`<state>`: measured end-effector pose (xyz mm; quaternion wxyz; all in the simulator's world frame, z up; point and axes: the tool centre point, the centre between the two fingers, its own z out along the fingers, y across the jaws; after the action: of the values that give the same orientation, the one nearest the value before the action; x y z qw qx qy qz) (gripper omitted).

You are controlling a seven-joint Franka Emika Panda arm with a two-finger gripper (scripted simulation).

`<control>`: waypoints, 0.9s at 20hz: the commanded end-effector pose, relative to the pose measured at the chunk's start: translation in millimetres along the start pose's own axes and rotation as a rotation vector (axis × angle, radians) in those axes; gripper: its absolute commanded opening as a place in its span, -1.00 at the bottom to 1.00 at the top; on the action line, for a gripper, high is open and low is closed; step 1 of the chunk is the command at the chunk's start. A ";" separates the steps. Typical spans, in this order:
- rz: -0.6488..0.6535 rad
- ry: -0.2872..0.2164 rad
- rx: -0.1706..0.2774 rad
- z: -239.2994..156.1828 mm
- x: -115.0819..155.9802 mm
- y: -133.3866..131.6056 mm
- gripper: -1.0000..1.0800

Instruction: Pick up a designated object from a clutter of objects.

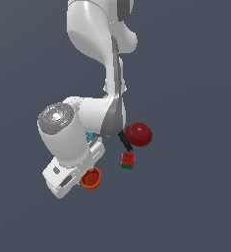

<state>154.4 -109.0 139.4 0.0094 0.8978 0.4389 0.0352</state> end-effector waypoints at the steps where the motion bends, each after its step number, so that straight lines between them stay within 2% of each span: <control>1: -0.043 0.004 -0.003 11.5 -2.0 6.3 0.23; 9: -0.122 0.010 -0.006 34.6 -7.2 17.1 0.23; 18: -0.133 0.011 -0.006 41.4 -8.2 18.4 0.23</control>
<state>166.8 -126.5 100.4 0.0124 0.8666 0.4972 0.0410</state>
